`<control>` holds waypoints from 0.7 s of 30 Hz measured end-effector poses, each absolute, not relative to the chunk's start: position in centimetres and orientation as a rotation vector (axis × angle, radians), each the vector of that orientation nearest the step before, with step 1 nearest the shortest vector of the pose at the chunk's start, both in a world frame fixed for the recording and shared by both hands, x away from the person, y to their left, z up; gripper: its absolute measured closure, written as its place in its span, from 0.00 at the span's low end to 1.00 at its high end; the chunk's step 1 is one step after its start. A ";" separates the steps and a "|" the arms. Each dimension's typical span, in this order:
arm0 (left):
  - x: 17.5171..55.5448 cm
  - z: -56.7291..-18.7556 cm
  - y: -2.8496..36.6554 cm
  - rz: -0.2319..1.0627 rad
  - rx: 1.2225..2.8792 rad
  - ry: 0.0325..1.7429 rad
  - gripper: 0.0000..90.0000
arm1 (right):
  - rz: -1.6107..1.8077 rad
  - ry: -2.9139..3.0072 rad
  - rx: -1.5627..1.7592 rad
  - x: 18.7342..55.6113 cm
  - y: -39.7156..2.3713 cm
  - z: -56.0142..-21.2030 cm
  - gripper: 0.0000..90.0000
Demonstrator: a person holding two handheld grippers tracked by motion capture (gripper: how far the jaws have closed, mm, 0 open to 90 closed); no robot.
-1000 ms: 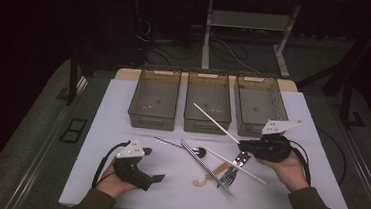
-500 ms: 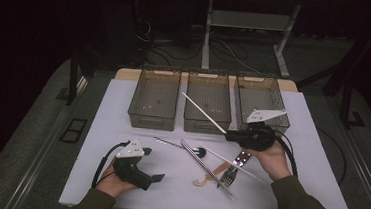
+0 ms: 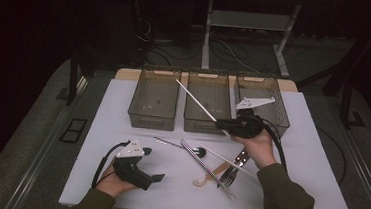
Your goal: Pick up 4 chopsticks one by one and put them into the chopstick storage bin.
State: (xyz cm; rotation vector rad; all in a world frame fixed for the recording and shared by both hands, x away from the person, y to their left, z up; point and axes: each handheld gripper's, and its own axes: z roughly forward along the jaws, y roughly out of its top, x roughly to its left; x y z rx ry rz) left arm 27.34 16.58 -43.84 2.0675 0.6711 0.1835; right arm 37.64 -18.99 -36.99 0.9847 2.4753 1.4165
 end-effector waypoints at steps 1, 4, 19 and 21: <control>27.3 -43.8 16.6 0.183 2.068 0.669 0.00 | 1.412 2.475 0.989 37.8 -18.8 -36.9 0.93; 27.3 -43.8 16.6 0.184 2.068 0.665 0.00 | 1.404 2.471 0.995 38.2 -18.3 -36.8 0.93; 27.3 -43.8 16.5 0.181 2.069 0.663 0.00 | 1.403 2.437 1.032 40.2 -15.2 -35.7 0.93; 27.3 -43.8 16.5 0.182 2.070 0.665 0.00 | 1.400 2.437 1.033 40.6 -14.6 -35.6 0.93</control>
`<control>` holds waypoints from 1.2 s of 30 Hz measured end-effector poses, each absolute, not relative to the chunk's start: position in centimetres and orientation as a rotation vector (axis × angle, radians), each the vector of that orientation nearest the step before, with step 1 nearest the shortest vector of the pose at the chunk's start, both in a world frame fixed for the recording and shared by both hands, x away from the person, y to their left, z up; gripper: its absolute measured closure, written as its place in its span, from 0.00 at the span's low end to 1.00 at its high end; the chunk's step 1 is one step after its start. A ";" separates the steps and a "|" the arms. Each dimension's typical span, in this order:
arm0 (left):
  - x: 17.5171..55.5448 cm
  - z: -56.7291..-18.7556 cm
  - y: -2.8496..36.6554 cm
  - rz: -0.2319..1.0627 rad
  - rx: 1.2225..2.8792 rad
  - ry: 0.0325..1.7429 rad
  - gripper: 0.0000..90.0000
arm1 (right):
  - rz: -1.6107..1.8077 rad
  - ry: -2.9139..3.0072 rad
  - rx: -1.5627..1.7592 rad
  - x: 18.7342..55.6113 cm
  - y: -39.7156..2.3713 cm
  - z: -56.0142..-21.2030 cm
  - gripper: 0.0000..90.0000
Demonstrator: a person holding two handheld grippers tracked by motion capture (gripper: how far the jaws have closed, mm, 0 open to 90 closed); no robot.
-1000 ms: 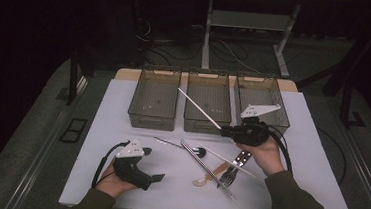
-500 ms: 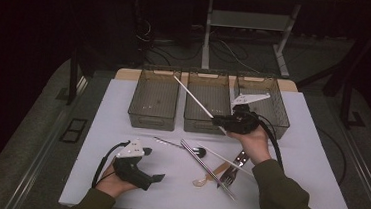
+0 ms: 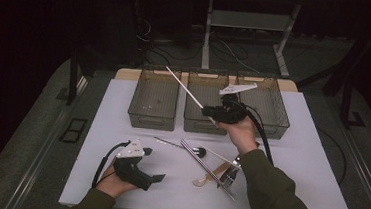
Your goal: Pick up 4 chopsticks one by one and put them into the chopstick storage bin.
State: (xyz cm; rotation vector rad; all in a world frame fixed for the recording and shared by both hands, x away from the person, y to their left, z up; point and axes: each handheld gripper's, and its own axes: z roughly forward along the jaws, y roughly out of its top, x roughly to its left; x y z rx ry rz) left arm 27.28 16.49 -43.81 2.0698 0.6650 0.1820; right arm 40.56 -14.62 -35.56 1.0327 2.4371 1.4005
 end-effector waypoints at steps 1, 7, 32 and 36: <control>27.3 -43.8 16.5 0.183 2.069 0.665 0.00 | 1.398 2.436 1.037 40.7 -14.4 -35.5 0.93; 27.2 -43.7 16.5 0.184 2.066 0.665 0.00 | 1.395 2.423 1.061 41.8 -12.8 -35.5 0.93; 27.2 -43.8 16.4 0.179 2.074 0.653 0.00 | 1.336 2.429 1.079 45.4 -5.5 -35.5 0.93; 27.2 -43.8 16.4 0.177 2.075 0.651 0.00 | 1.328 2.438 1.080 45.8 -4.2 -35.7 0.93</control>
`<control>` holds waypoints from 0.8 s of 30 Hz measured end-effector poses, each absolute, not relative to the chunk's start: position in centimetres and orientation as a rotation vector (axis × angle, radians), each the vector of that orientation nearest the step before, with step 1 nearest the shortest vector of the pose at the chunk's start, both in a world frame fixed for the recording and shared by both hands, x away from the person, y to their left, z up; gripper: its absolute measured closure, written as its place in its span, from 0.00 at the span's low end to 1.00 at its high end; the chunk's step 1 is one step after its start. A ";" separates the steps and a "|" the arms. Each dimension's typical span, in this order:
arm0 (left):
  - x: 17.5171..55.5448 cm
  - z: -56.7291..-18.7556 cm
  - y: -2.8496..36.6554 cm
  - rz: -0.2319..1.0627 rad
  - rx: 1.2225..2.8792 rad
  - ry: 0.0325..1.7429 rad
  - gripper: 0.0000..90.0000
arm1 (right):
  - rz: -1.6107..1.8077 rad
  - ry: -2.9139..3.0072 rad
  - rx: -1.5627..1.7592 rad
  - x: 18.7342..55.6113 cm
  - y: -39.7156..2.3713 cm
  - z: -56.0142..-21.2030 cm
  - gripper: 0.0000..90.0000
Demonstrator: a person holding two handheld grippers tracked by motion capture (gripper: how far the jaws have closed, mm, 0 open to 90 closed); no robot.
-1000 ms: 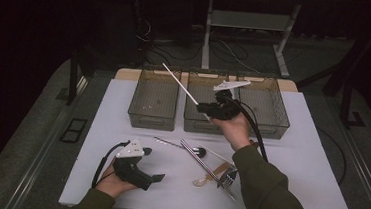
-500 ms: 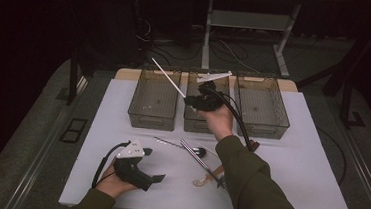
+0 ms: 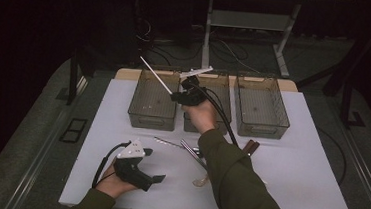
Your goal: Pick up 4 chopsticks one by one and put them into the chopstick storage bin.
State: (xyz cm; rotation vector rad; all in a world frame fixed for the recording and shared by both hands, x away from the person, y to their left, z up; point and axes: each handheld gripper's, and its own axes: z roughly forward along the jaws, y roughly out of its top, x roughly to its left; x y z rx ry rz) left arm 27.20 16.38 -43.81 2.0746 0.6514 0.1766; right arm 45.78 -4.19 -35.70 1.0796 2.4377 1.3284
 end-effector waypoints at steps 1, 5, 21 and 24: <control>27.2 -43.8 16.4 0.174 2.074 0.651 0.00 | 1.325 2.441 1.084 45.9 -3.9 -35.8 0.93; 27.2 -43.8 16.4 0.173 2.076 0.649 0.00 | 1.337 2.448 1.100 46.2 -2.8 -36.2 0.93; 27.2 -43.8 16.3 0.176 2.082 0.640 0.00 | 1.257 2.482 1.150 46.9 0.6 -38.7 0.93; 27.2 -43.8 16.3 0.174 2.084 0.639 0.00 | 1.231 2.488 1.154 46.8 0.9 -39.1 0.93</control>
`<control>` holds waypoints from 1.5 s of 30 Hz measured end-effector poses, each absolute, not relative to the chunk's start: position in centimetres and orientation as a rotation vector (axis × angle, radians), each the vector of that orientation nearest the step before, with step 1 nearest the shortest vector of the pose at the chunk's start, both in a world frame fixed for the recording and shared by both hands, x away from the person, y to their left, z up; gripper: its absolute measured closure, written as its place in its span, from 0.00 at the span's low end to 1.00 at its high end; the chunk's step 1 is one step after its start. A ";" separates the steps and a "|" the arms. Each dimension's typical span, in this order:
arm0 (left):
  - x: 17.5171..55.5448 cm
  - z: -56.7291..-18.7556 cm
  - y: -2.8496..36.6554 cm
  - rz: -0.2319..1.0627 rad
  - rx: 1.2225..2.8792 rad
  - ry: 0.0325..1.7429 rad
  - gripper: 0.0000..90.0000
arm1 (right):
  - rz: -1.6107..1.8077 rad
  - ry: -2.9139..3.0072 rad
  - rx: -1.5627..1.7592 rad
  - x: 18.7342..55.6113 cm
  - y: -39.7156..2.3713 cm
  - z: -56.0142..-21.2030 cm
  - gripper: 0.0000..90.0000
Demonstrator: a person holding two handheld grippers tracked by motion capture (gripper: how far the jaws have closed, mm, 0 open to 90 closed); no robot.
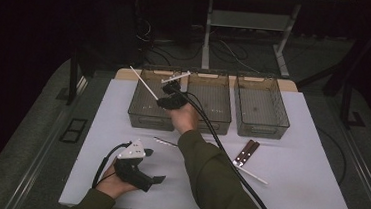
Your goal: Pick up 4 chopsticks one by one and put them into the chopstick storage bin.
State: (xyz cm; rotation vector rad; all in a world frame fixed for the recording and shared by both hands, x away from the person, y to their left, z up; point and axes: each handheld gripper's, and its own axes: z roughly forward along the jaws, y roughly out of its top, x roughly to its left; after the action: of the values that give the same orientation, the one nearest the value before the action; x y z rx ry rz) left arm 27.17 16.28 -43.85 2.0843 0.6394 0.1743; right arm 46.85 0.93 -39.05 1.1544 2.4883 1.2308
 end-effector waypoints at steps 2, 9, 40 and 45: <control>27.1 -43.8 16.3 0.176 2.085 0.639 0.00 | 1.226 2.491 1.151 46.8 1.1 -39.2 0.93; 27.1 -43.9 16.2 0.173 2.090 0.634 0.00 | 1.165 2.496 1.153 46.7 1.3 -39.3 0.93; 27.3 -43.9 16.4 0.165 2.101 0.652 0.00 | 1.316 2.516 0.943 44.3 -3.3 -35.7 0.52; 27.3 -43.9 16.4 0.166 2.093 0.663 0.00 | 1.343 2.506 0.938 44.0 -5.2 -35.3 0.46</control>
State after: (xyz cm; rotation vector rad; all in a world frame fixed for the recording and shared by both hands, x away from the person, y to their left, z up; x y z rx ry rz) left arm 27.27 16.40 -43.89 2.0928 0.6627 0.1656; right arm 44.00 -5.18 -35.31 0.9380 2.5055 1.3426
